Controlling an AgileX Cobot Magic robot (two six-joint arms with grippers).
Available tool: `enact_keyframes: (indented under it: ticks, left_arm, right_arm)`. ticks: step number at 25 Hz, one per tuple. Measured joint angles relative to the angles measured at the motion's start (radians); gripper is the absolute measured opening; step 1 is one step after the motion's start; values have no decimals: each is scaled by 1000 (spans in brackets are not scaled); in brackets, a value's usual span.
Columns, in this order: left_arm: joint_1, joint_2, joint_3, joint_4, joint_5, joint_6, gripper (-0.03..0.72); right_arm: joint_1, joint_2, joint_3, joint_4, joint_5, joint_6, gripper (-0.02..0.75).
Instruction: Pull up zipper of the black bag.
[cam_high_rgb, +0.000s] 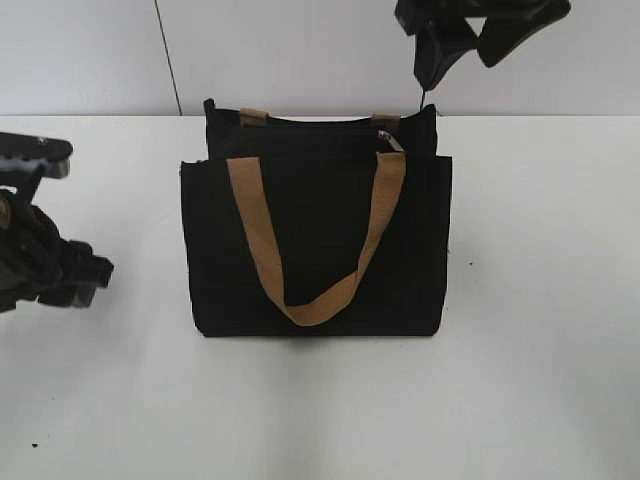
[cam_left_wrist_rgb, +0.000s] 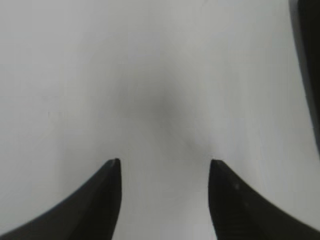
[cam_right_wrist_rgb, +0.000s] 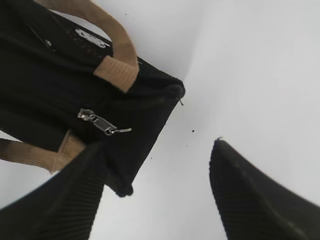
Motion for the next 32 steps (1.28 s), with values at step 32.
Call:
enact_keyframes:
  ticks: [32]
  left_arm:
    - [-112,-1255,131,-451,794,497,455]
  right_arm:
    - [0,-1397,1076,67,6,-95,519]
